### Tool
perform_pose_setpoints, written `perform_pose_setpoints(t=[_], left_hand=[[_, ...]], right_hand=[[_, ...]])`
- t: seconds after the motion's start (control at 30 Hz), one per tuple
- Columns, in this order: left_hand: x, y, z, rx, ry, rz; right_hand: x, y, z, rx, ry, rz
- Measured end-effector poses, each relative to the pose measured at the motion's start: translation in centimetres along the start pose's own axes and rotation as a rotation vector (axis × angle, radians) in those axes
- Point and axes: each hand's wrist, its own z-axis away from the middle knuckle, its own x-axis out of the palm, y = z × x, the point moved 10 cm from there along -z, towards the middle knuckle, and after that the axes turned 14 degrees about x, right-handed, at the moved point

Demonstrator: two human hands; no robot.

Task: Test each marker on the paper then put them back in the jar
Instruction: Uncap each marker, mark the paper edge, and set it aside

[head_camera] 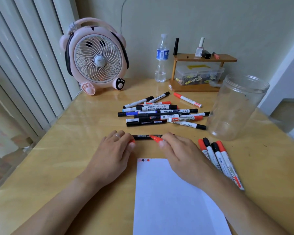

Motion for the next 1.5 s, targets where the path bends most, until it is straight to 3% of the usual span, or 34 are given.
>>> perform_pose_setpoints(t=[0.2,0.33,0.43,0.63,0.87,1.13,1.5], left_hand=[[0.3,-1.3,0.6,-0.087,-0.035,-0.011],[0.7,-1.1,0.9,-0.13,-0.084,-0.009],[1.1,-0.4,1.0,-0.118,-0.141,0.029],[1.7,0.7,1.3,-0.029,-0.221,0.119],[1.8,0.8,1.3,-0.009,-0.233,0.136],[1.8,1.1,1.2,0.018,-0.238,0.182],[1.9,1.5,1.0,0.067,-0.232,0.209]], right_hand=[[-0.2,2.2,-0.5,0.163,-0.084,-0.809],[2.3,2.4,-0.9,0.326,-0.308,-1.298],[2.3,2.1,-1.2,0.271,-0.276,-1.191],[1.4,1.9,-0.8,0.239,-0.01,-0.901],[1.7,2.3,-0.2,0.326,-0.002,-0.699],[2.3,3.0,0.2,0.423,0.035,-0.676],[2.4,2.7,0.1,0.415,0.02,-0.621]])
